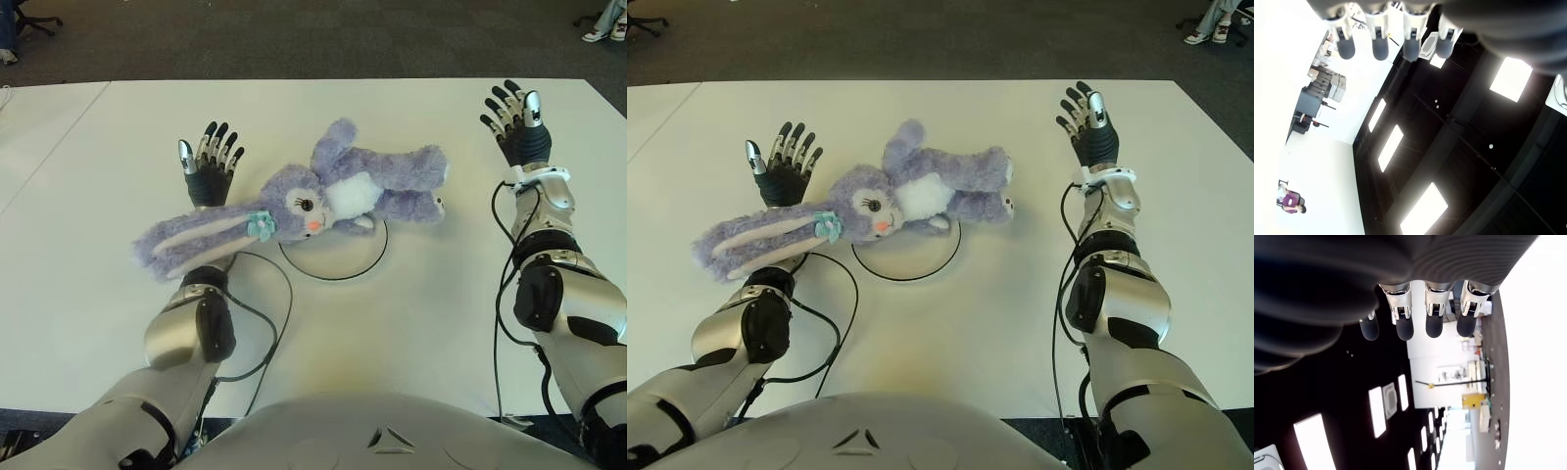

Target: Put the doll into the plate.

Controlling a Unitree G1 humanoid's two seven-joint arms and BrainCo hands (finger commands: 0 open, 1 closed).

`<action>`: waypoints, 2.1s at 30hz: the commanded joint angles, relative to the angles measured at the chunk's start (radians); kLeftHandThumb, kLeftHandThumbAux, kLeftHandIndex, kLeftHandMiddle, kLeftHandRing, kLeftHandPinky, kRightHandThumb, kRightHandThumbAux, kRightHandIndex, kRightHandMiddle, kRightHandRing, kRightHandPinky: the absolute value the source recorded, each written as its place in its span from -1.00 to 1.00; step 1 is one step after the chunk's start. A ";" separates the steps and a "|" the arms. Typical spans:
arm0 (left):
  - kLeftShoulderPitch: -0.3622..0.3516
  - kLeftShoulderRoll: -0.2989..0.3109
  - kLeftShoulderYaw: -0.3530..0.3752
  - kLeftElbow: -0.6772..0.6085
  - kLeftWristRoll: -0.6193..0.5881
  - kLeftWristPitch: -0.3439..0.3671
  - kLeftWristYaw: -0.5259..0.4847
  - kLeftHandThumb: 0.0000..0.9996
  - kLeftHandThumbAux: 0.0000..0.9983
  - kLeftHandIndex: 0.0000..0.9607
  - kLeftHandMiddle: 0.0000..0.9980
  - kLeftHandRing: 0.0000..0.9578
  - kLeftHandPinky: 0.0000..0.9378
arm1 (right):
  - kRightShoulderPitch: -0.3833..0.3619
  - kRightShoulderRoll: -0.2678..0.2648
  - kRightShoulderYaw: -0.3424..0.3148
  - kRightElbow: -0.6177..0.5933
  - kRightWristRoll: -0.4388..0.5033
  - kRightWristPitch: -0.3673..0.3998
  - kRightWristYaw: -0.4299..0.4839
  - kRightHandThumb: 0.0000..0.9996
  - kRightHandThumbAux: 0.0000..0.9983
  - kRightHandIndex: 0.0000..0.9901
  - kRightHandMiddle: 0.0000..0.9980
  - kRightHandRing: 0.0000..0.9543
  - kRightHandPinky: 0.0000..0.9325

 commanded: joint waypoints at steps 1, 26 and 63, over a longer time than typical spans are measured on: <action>0.013 -0.030 0.036 0.096 -0.040 0.083 0.031 -1.00 -0.59 -1.00 -1.00 -1.00 -1.00 | 0.003 0.090 -0.015 0.053 0.025 0.071 -0.008 -1.00 -0.18 -0.97 -1.00 -1.00 -1.00; 0.008 -0.161 0.010 0.199 0.078 0.232 0.263 -1.00 -0.40 -1.00 -1.00 -1.00 -1.00 | 0.090 0.368 -0.190 0.155 0.088 0.317 -0.278 -1.00 0.12 -0.97 -0.93 -1.00 -1.00; 0.207 -0.110 -0.474 0.206 0.692 0.044 1.001 -1.00 0.20 -1.00 -1.00 -1.00 -0.96 | 0.392 0.375 0.062 0.144 -0.258 -0.038 -0.580 -1.00 0.29 -0.78 -0.77 -0.81 -0.80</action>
